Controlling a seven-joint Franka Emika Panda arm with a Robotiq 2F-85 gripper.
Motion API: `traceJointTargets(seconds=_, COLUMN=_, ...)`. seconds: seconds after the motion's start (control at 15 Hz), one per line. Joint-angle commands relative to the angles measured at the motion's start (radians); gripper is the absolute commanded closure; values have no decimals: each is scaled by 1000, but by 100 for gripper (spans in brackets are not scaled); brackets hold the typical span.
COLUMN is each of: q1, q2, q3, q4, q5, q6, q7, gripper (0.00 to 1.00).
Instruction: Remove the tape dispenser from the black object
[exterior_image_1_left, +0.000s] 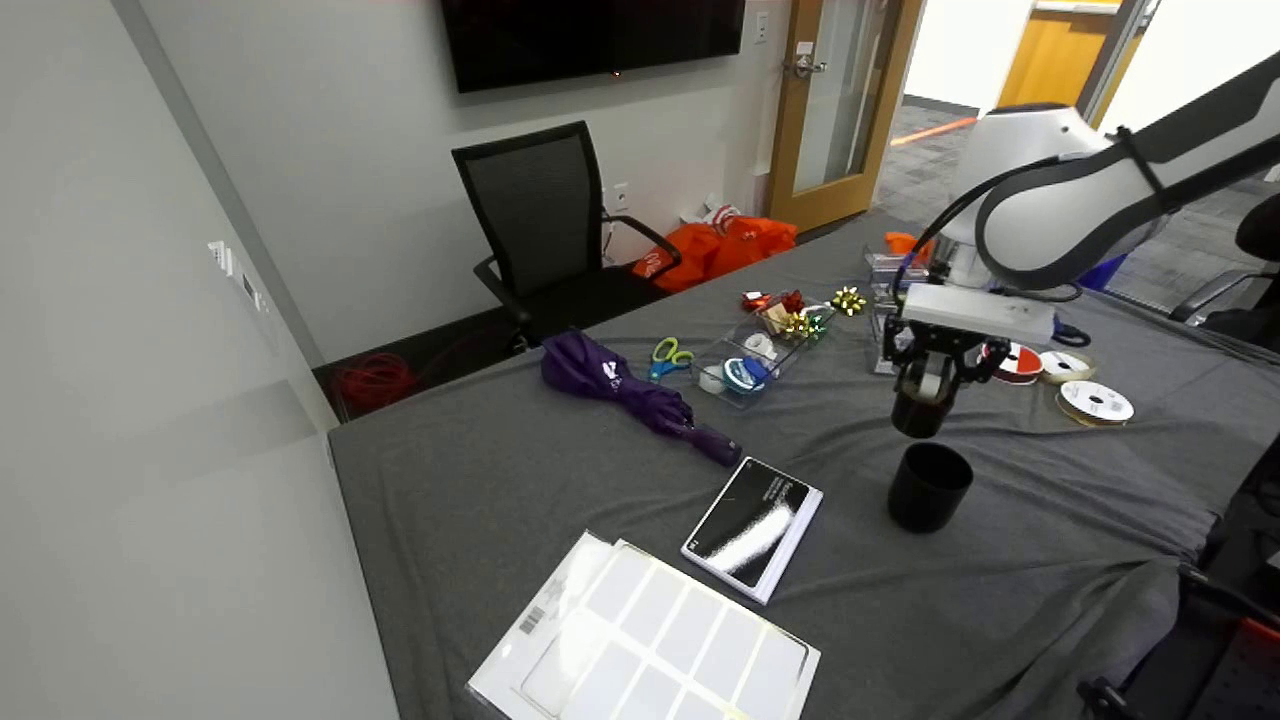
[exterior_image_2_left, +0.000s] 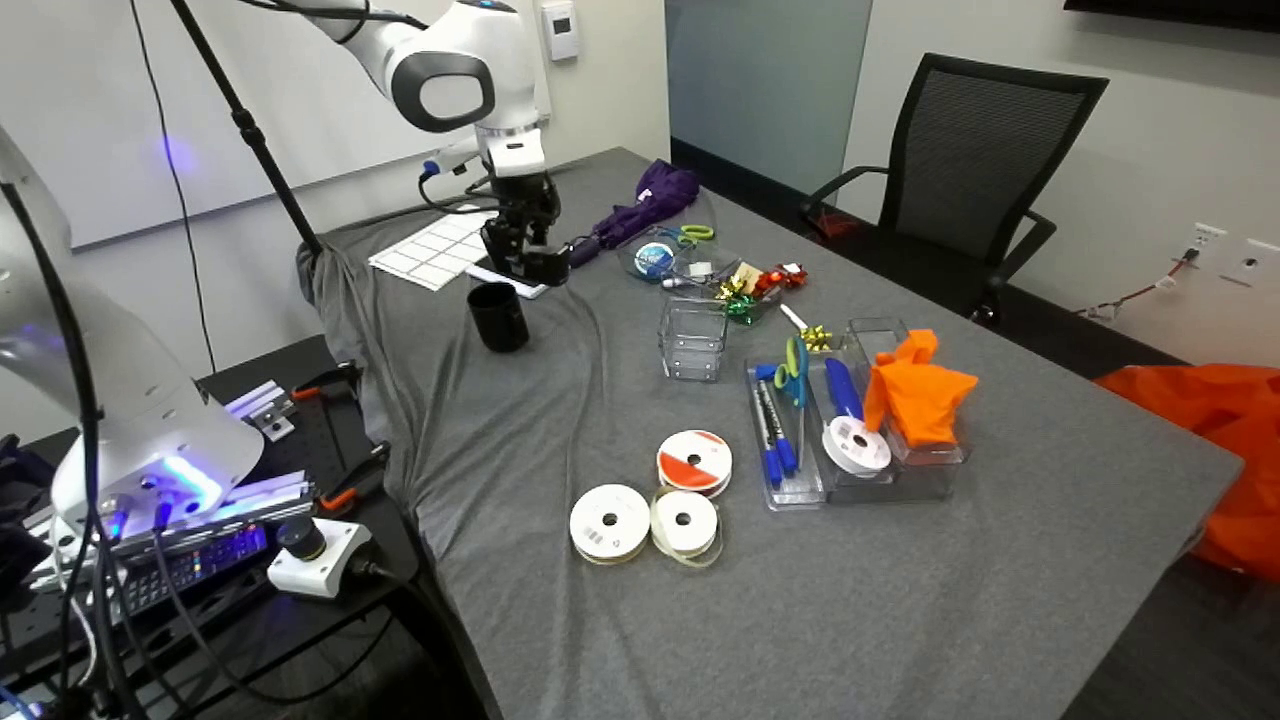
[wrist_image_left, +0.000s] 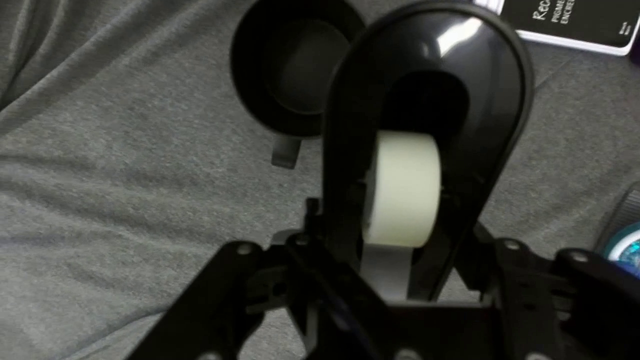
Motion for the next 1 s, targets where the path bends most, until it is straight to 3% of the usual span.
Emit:
traceJointTargets(seconds=0.0, q1=-58, q2=-123, q3=-19, q4=-111, q5=5, q6=-18, q7=-103, gripper=64)
traceJointTargets(seconds=0.4, q1=-136, q2=-140, q3=-95, q4=-184, q5=-253, q6=-48, q7=-157, gripper=64)
traceJointTargets(seconds=0.93, q1=-224, q2=-107, q3=-178, q4=-188, q5=-564, q6=-65, q7=-492, gripper=64)
